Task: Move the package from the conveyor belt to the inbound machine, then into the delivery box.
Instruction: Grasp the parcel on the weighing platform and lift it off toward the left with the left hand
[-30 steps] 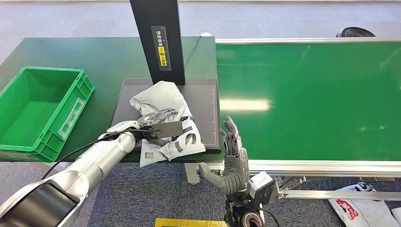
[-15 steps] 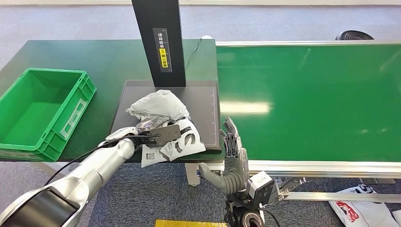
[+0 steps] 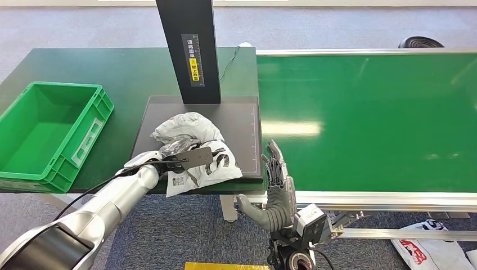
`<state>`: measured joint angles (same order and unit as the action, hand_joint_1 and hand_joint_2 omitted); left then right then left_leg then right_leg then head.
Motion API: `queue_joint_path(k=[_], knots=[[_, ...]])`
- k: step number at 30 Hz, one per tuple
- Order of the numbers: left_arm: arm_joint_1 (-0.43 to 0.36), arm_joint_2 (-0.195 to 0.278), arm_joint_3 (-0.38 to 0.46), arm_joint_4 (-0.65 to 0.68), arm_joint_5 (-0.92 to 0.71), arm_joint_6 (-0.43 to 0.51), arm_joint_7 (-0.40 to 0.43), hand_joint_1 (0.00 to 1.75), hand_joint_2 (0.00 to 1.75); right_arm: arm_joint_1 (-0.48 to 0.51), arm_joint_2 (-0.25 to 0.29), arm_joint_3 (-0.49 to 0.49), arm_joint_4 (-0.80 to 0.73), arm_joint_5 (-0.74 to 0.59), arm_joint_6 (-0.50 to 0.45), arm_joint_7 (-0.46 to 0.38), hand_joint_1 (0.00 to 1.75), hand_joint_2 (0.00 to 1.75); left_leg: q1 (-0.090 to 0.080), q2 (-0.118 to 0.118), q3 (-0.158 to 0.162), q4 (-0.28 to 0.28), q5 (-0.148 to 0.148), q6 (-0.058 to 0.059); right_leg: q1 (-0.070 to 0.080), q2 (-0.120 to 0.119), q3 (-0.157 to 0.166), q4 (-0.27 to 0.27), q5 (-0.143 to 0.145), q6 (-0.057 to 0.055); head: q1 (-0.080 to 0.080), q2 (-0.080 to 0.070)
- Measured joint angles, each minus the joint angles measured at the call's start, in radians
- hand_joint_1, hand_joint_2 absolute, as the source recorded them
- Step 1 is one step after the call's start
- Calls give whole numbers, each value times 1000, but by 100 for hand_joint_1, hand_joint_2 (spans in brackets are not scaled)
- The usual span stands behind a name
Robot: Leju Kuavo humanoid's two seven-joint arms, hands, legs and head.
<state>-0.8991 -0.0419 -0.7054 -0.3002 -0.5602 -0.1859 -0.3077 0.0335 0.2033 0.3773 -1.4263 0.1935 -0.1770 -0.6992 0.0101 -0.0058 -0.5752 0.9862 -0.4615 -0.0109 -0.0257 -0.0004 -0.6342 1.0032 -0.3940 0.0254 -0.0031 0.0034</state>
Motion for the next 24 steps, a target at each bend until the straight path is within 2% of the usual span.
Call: queue_joint_path(k=[5,9,17,24], knots=[[16,-3,7,0,12,83,-7,175,175,3,0,-2,0,2,0,0,0,175,0,0,0,0,0,0,0,0,-1,0,0,0,0,0],[25,-9,42,-2,64,157,-35,175,175,10,0,-5,0,7,0,0,0,175,0,1,-2,0,1,0,0,1,-6,0,1,-1,0,0],[-8,-15,202,-58,186,259,-106,175,175,18,3,-15,0,19,-12,0,0,175,0,2,-16,1,5,0,0,1,-19,0,5,-2,0,0],[-74,-3,335,-114,243,268,-134,175,175,21,11,-26,-1,18,-19,0,0,175,0,3,-21,1,5,0,0,1,-24,1,5,-2,0,0]])
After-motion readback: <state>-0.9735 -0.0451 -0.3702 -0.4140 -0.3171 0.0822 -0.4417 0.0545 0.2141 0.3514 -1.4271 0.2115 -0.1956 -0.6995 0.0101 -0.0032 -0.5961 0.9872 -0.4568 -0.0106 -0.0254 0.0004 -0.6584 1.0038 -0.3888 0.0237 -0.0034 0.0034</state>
